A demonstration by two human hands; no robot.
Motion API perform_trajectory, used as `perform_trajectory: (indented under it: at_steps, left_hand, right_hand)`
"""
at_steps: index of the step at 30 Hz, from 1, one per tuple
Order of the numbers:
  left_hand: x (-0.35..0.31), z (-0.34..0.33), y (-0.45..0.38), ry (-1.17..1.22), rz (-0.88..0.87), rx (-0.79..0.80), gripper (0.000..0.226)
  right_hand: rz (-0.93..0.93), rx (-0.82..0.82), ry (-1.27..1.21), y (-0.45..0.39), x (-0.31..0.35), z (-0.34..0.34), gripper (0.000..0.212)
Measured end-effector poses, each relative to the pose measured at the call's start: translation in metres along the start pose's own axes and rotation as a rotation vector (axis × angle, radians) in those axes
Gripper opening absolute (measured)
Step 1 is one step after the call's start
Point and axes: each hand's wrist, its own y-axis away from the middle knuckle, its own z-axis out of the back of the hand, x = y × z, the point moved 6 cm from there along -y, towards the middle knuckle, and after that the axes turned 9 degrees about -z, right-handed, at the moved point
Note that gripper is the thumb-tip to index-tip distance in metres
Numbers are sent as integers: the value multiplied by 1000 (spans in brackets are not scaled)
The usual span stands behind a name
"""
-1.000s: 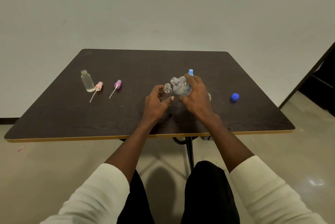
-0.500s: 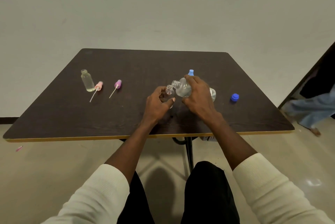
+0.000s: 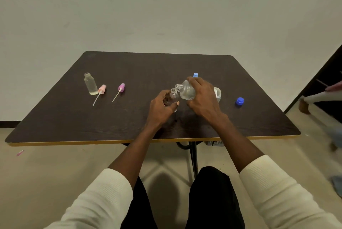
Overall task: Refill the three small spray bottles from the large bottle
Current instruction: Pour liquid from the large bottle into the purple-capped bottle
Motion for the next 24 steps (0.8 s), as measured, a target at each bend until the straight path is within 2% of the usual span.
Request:
perform_trajectory:
  at_steps: [24]
  left_hand:
    - [-1,1,-2,-33,-11,-16,33]
  right_hand:
    - [76,-42,70,-5,5,4,69]
